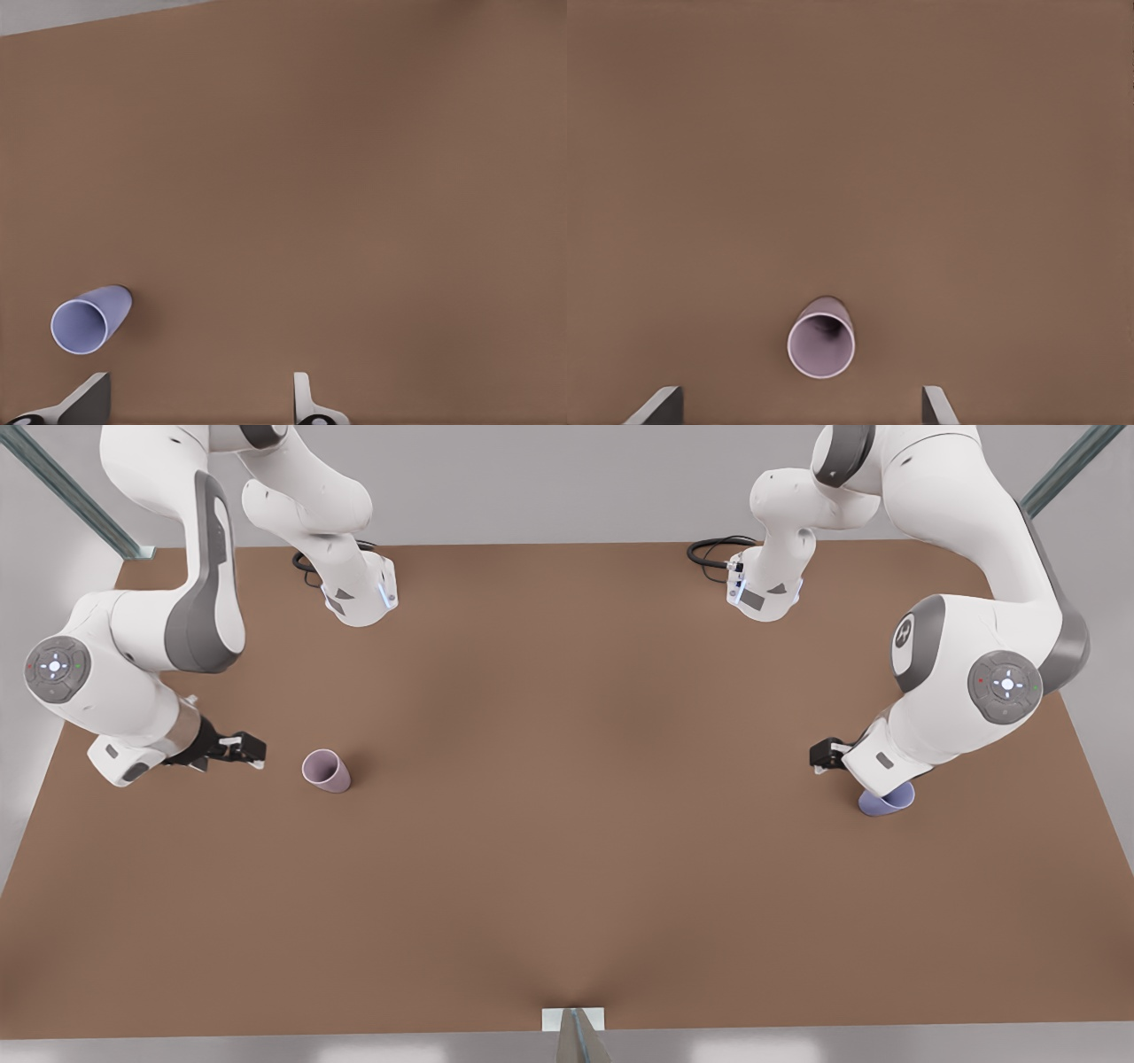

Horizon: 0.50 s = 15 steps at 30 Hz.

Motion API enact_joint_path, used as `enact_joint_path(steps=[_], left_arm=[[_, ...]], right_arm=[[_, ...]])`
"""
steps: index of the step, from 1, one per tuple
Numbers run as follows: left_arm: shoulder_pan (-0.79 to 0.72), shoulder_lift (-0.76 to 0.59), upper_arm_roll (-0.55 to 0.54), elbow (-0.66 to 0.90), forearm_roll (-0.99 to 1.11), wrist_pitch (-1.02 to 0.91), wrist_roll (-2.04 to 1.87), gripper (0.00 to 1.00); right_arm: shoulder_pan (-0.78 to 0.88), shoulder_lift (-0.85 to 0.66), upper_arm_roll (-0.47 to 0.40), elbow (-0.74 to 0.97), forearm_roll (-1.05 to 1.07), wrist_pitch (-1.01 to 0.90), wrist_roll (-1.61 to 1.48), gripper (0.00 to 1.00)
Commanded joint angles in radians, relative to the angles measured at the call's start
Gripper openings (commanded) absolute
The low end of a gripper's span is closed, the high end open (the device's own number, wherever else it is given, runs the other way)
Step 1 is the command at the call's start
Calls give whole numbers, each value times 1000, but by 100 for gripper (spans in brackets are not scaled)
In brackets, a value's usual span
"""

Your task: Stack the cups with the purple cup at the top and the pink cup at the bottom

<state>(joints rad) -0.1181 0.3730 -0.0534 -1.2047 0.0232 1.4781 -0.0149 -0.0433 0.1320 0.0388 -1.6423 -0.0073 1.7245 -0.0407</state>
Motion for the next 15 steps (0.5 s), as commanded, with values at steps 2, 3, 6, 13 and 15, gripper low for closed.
enact_joint_path(steps=[2,3,6,13,15], left_arm=[[0,1,0,2,1,2,7,100],[0,3,1,0,1,2,15,100],[2,9,4,0,3,-4,9,100],[11,12,18,-6,3,-13,20,100],[11,12,18,-7,3,-15,12,100]], right_arm=[[0,-12,0,-34,0,50,-13,100],[-12,-32,0,-88,0,84,-15,100],[-33,-29,0,-204,1,206,-19,100],[-52,46,-7,-433,0,444,-41,100],[-49,58,-8,-488,0,515,-41,100]])
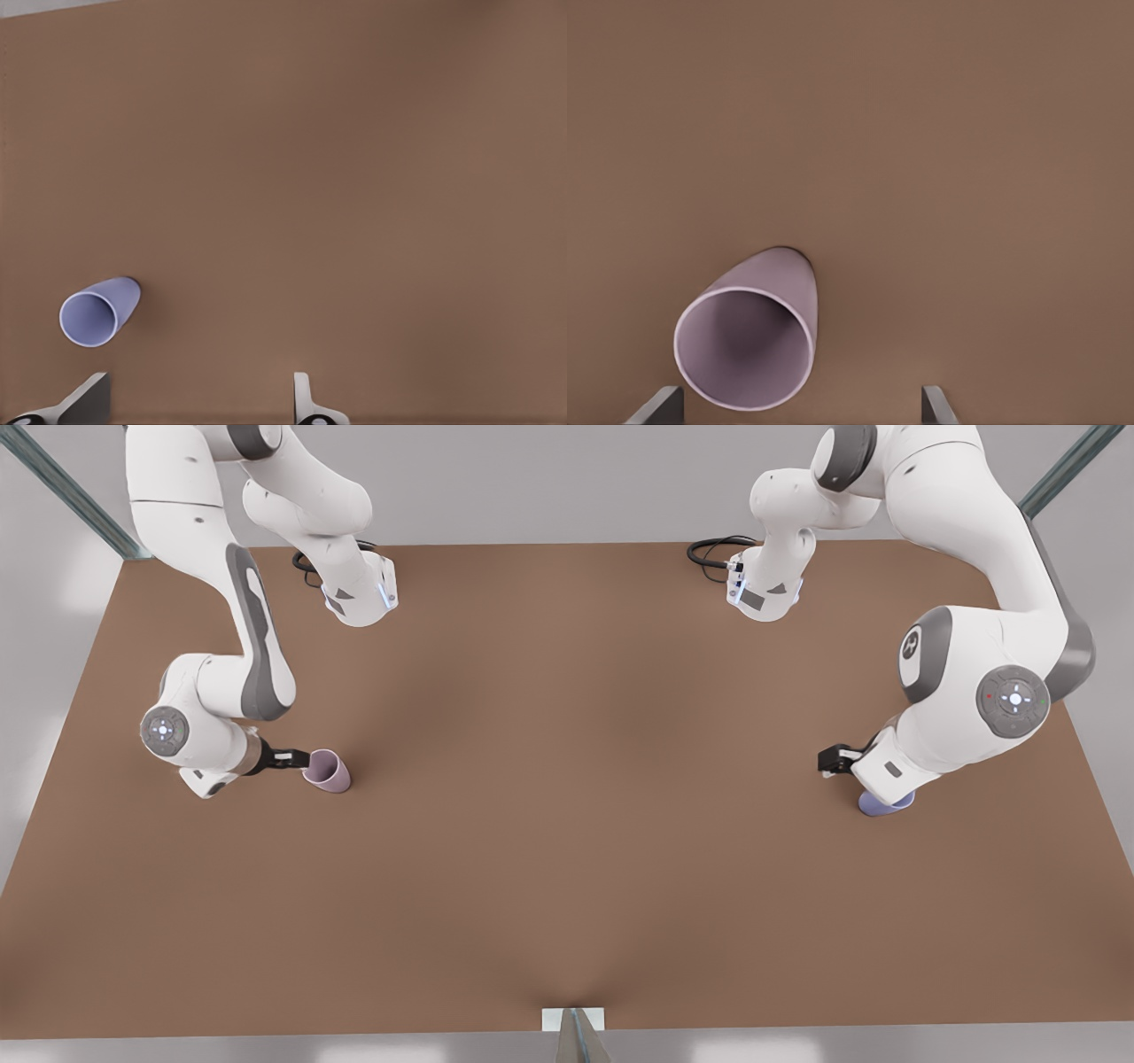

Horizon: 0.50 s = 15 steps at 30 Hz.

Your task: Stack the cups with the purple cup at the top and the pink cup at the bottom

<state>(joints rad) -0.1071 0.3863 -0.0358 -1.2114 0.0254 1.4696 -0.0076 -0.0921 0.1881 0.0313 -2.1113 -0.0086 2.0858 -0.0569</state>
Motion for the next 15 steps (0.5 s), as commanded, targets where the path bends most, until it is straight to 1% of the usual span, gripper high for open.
enact_joint_path(steps=[1,6,9,11,12,13,14,15], left_arm=[[0,-1,1,0,-1,-6,5,100],[1,8,2,0,1,-5,5,100],[1,16,2,0,1,-5,-3,100],[1,19,2,0,1,-5,-5,100],[1,20,13,0,1,-5,-3,100],[1,20,13,0,1,-5,-5,100],[1,22,13,-2,1,-5,-5,100],[1,25,13,0,1,-5,-5,100]], right_arm=[[0,13,-1,-19,1,154,-26,100],[2,53,-1,-67,1,240,-75,100],[-1,74,-1,-75,1,243,-87,100],[-1,83,-2,-78,-1,255,-92,87],[-1,90,-1,-81,-1,257,-92,83],[2,102,-1,-81,1,257,-115,73],[2,111,-1,-81,1,264,-116,69],[3,120,-1,-81,1,269,-115,69]])
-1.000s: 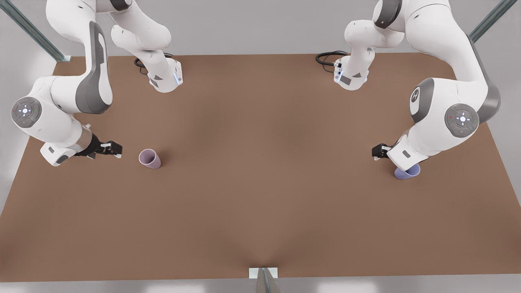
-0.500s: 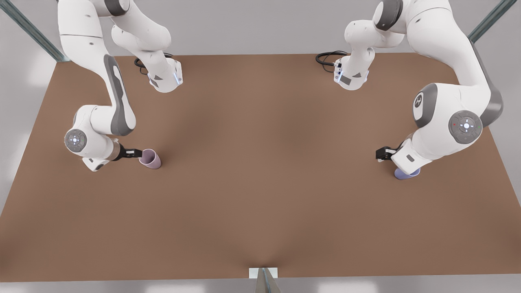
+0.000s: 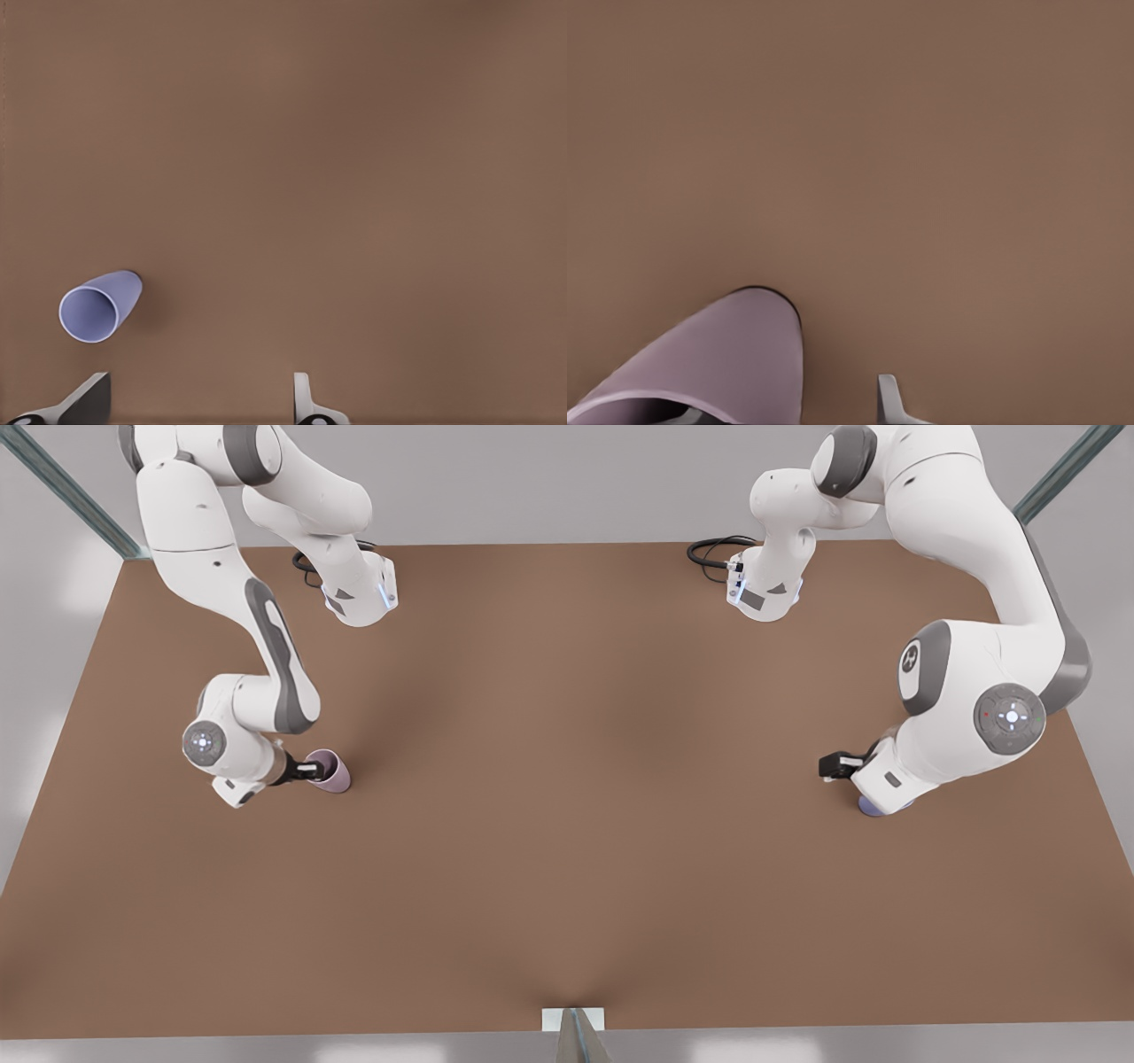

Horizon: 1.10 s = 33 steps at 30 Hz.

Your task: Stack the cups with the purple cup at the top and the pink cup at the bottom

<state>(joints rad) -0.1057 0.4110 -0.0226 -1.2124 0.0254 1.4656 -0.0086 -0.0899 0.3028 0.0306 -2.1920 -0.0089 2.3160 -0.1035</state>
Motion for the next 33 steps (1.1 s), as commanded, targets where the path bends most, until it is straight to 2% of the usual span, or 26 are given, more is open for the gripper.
enact_joint_path(steps=[1,4,5,12,14,16,19,21,22,23,26,27,29,33], left_arm=[[0,0,1,1,1,-1,-4,100],[0,0,3,1,-1,-2,-4,100],[0,0,3,1,1,-2,-4,100],[0,-1,24,1,-1,-2,15,100],[1,2,38,-1,-1,-1,16,100],[3,17,53,-3,-2,7,21,100],[18,43,84,-3,-12,19,96,100],[64,64,102,-6,-13,42,216,100],[104,74,102,-39,-15,81,289,100],[121,60,107,-128,-13,159,346,100],[133,66,156,-208,-15,251,453,100],[132,45,185,-300,-15,349,504,100],[139,54,211,-332,-16,397,556,100],[196,77,213,-434,-18,527,644,100]], right_arm=[[1,9,0,1,1,37,-68,60],[4,9,2,8,1,26,-70,28],[6,6,2,9,1,25,-70,21],[7,-39,6,23,0,-9,-78,21],[22,-85,40,67,4,-109,-67,21],[136,-82,46,142,49,-161,8,21],[346,-15,48,322,102,-208,286,21],[522,143,46,553,118,-239,533,21],[611,272,46,730,118,-257,683,21],[644,360,46,842,113,-262,769,21],[707,621,35,1222,112,-274,880,21],[710,656,31,1252,112,-265,883,21],[797,734,-44,1290,109,-260,944,21],[838,812,-49,1336,110,-251,982,21]])
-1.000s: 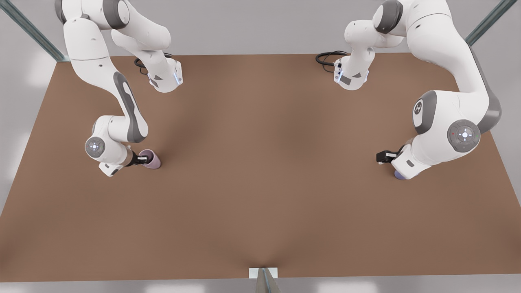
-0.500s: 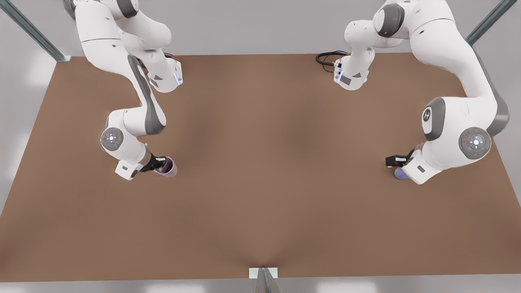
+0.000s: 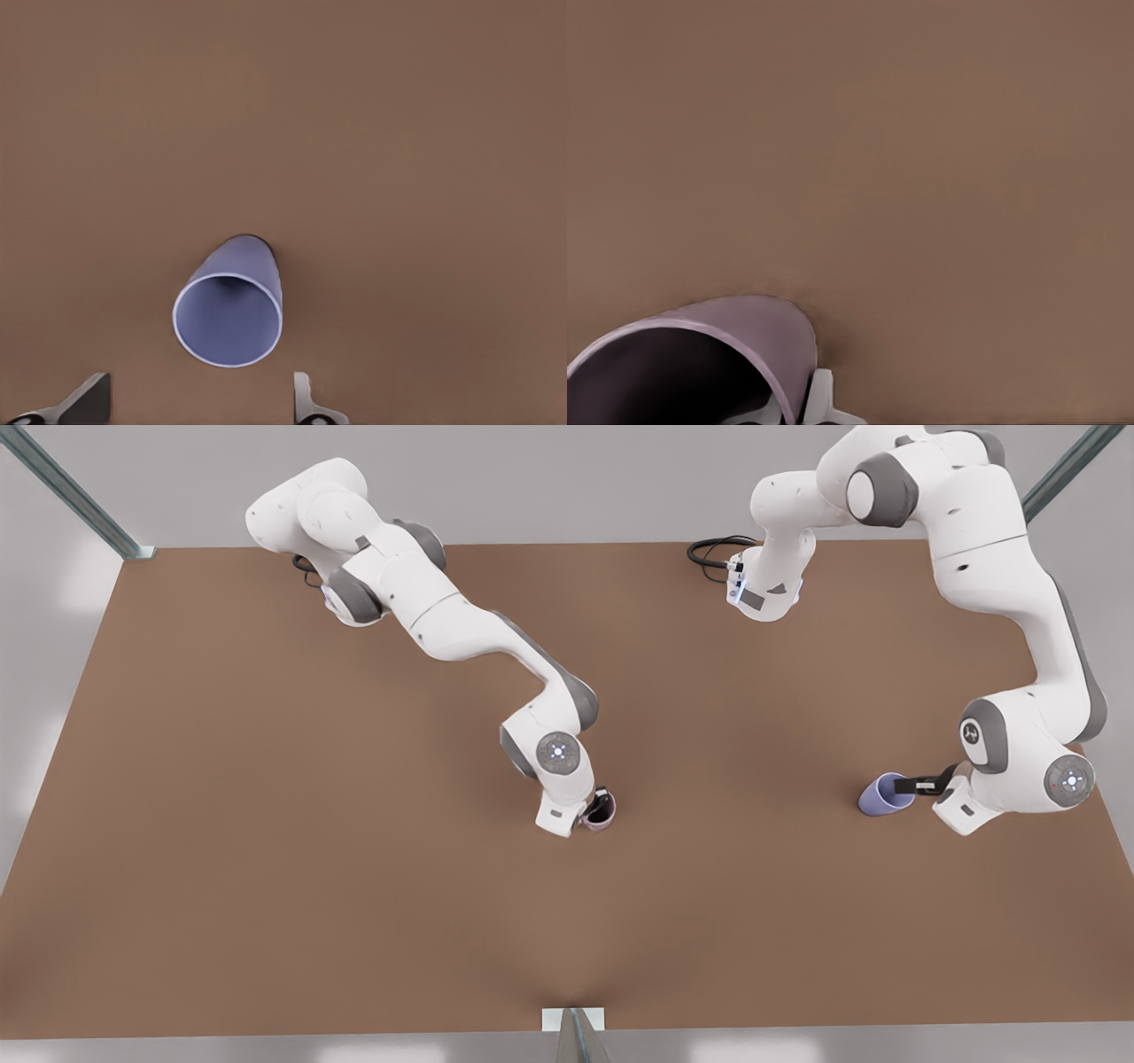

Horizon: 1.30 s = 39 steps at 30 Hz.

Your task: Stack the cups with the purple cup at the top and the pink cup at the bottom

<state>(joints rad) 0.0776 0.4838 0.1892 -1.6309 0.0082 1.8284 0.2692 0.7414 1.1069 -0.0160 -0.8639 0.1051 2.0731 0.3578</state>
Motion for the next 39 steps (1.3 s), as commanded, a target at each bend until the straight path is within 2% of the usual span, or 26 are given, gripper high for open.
enact_joint_path(steps=[1,6,7,9,11,13,14,15,16,19,21,23,26,27,28,30,32,34,36,37,39], left_arm=[[14,21,1,-15,-4,169,367,100],[25,58,3,-64,-5,187,369,100],[42,61,3,-66,-5,186,369,100],[50,81,4,-67,-5,183,381,100],[57,102,4,-93,-5,186,383,100],[57,108,4,-110,-5,183,383,100],[57,114,4,-110,-5,176,381,81],[57,117,4,-112,-5,173,381,52],[57,119,4,-112,-5,170,381,42],[56,119,4,-110,-7,154,380,26],[54,113,3,-109,-7,150,377,21],[47,107,-2,-101,-8,132,367,21],[8,84,-14,-46,-8,35,272,21],[-24,72,-16,-17,-8,-8,220,21],[-62,52,-16,-14,-14,-35,162,21],[-127,-1,-40,2,-96,-113,33,21],[-142,-45,-174,9,-97,-133,-166,21],[-142,-47,-327,46,-128,-133,-421,21],[-144,-36,-433,89,-148,-130,-618,21],[-160,-24,-476,114,-148,-126,-732,21],[-232,18,-479,186,-148,-121,-854,21]], right_arm=[[9,7,-2,12,-1,-8,527,21],[49,8,-4,19,-1,10,573,21],[49,14,-4,19,-1,19,575,26],[49,14,-4,19,-1,22,578,45],[49,14,-4,19,-1,42,578,57],[47,11,-4,16,1,38,576,63],[46,5,-4,14,2,30,576,64],[42,2,-4,14,13,25,576,64],[41,-2,-4,13,16,24,576,64],[32,-15,-2,2,33,27,575,67],[29,-73,-1,-55,34,24,572,69],[7,-156,1,-139,38,25,560,73],[-92,-403,10,-374,36,25,454,79],[-197,-490,24,-415,41,-71,385,95],[-253,-545,24,-428,53,-152,304,100],[-419,-709,25,-587,50,-180,64,100],[-577,-843,24,-688,47,-255,-184,100],[-732,-863,25,-690,9,-281,-428,100],[-763,-924,30,-707,-102,-350,-392,100],[-872,-926,143,-705,-114,-376,-342,100],[-913,-929,169,-705,-122,-383,-362,100]])
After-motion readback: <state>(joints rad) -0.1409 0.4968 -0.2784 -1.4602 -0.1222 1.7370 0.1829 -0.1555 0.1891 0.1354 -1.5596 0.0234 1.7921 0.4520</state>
